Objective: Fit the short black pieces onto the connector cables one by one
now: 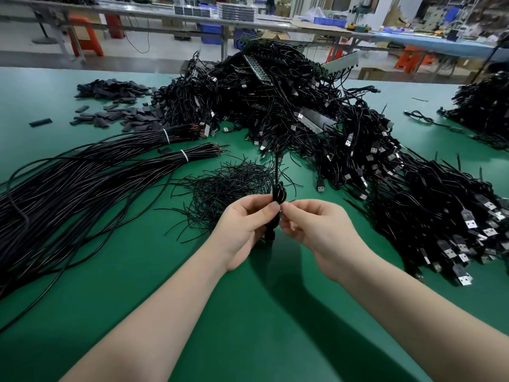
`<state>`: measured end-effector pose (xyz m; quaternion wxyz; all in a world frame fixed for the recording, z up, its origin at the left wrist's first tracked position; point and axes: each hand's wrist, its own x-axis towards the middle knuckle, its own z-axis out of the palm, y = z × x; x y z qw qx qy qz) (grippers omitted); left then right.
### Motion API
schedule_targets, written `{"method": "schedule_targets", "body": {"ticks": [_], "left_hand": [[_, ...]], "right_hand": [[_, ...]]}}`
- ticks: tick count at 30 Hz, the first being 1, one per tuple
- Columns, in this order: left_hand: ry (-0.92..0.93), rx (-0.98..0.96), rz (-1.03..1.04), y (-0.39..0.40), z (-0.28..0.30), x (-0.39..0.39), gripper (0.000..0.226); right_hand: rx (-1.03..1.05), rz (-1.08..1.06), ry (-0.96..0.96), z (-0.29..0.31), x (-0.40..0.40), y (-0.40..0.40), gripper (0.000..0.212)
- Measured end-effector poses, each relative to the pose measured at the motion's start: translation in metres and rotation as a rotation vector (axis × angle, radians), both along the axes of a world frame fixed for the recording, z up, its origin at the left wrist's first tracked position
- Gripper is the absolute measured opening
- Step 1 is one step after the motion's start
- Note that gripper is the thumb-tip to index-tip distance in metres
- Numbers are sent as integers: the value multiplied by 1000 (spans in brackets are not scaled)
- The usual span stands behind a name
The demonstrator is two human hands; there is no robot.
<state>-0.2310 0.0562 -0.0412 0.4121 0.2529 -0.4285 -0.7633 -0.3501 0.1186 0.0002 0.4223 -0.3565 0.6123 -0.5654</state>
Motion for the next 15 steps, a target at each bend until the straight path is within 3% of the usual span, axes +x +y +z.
{"method": "schedule_targets", "body": {"ticks": [3, 5, 6, 7, 8, 9, 13, 15], "left_hand": [[-31, 24, -20, 1, 3, 2, 8], [-54, 13, -52, 1, 4, 3, 12], [-64, 9, -57, 1, 5, 3, 13], [-71, 10, -56, 1, 5, 3, 11], [-72, 17, -49, 2, 5, 3, 8], [-60, 27, -35, 1, 5, 2, 7], [26, 73, 19, -1, 2, 2, 16], [-6, 49, 21, -1, 1, 2, 24]], "right_hand": [[-410, -41, 901, -8, -7, 1, 9], [-726, 99, 1444, -8, -22, 0, 8], [-808, 169, 1606, -7, -29, -2, 10], [-817, 191, 1635, -8, -33, -4, 10], [-762, 173, 1543, -7, -34, -4, 8], [-653, 136, 1330, -5, -31, -2, 5], [-5, 84, 209, 3, -13, 2, 25], [147, 71, -32, 5, -15, 2, 28]]}}
